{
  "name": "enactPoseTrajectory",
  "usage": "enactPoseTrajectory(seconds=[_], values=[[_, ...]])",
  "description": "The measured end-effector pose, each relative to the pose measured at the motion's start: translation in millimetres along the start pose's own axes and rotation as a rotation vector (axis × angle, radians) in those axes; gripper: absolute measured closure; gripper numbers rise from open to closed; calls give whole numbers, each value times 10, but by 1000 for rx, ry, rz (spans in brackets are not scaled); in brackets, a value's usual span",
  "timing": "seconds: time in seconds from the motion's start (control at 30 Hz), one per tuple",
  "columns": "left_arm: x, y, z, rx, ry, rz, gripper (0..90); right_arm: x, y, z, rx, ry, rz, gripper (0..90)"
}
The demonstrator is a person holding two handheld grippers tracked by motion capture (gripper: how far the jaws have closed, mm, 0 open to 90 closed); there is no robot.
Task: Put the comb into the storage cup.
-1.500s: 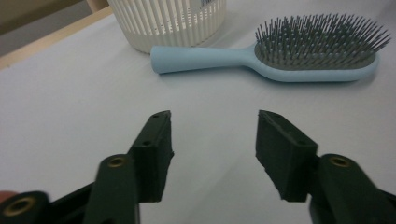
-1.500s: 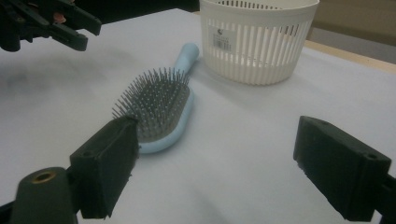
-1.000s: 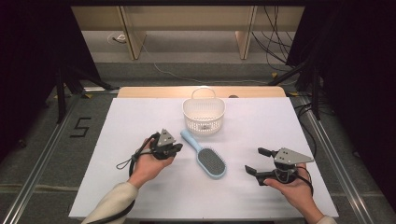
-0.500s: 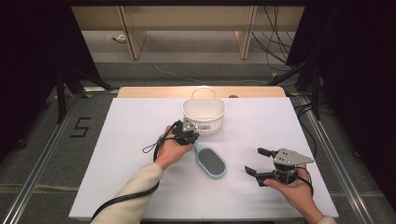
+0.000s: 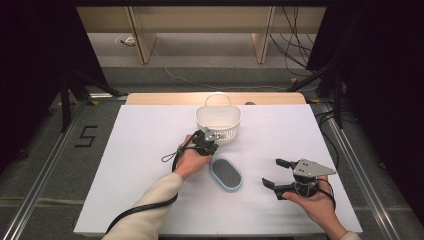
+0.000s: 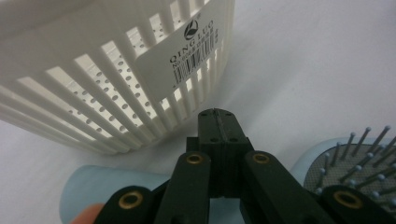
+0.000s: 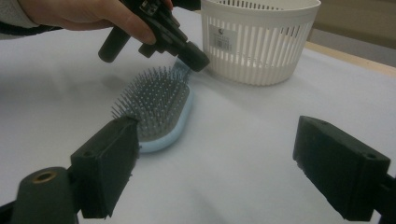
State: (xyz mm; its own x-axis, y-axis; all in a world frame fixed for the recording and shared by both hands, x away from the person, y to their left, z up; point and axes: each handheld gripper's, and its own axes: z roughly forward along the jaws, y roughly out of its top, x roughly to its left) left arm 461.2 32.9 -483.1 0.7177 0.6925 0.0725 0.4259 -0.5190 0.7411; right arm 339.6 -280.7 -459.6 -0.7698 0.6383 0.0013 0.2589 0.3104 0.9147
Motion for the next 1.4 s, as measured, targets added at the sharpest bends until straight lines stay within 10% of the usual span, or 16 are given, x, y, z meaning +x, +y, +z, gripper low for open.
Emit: enactPoseTrajectory(seconds=[0.8,1.4], values=[[-8,2,-22,140,11,58,897,-15,-20,16,13,12,19,157],[-33,-212,-255,166,-12,15,897,-15,-21,17,19,11,19,157]])
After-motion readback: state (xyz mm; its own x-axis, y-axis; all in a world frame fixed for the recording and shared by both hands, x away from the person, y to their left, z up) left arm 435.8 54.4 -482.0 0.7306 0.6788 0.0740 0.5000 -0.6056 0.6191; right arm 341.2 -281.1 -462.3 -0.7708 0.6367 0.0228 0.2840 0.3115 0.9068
